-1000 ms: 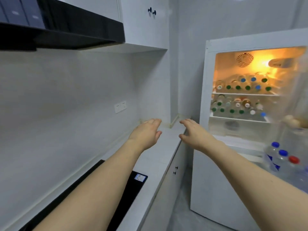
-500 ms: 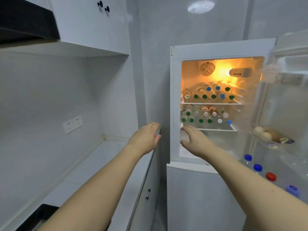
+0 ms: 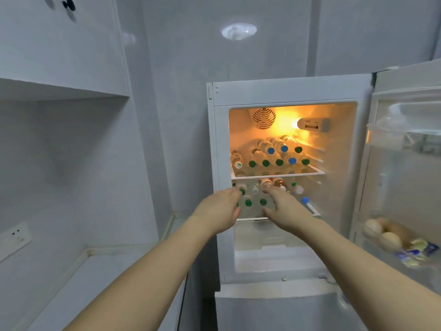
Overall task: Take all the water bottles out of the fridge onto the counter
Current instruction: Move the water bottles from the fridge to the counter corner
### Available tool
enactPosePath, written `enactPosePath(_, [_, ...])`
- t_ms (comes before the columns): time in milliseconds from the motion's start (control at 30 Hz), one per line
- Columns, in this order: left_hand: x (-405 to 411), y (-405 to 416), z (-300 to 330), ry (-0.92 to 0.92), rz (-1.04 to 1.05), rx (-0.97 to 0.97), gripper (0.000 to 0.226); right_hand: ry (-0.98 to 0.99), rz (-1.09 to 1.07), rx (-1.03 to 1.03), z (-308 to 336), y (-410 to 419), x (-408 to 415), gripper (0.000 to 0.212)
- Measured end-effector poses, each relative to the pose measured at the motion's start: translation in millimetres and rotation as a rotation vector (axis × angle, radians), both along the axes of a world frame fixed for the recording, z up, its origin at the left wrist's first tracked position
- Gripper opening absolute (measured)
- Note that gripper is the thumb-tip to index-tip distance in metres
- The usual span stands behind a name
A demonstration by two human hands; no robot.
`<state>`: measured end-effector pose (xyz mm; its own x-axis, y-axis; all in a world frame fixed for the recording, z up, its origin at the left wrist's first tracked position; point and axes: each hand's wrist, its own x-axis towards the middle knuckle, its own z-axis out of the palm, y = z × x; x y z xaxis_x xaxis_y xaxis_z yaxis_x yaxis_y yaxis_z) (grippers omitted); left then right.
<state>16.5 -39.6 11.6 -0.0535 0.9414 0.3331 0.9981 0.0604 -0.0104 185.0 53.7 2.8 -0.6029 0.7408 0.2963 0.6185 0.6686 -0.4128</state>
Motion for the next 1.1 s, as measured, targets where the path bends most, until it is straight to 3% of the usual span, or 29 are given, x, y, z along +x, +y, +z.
enactPosePath(267, [-6, 103, 8, -0.104, -0.045, 0.042, 0.028, 0.055, -0.115, -0.029, 9, 95, 2, 0.047])
enactPosePath(433, [-11, 173, 28, -0.126, -0.011, 0.046, 0.025, 0.114, -0.171, -0.031, 26, 166, -10, 0.058])
enactPosePath(633, [-19, 254, 50, -0.073, 0.034, 0.025, 0.027, 0.146, -0.223, -0.029, 42, 251, -28, 0.045])
enactPosePath(767, [-25, 309, 55, -0.087, 0.079, -0.013, 0.041, 0.134, -0.255, -0.053, 41, 304, -36, 0.039])
enactPosePath(867, [-27, 343, 56, -0.084, 0.089, -0.048, 0.031, 0.117, -0.311, -0.085, 39, 339, -45, 0.038])
enactPosePath(1100, [-46, 420, 47, -0.227, 0.181, -0.086, 0.044, 0.104, -0.340, -0.073, 27, 410, -77, 0.042])
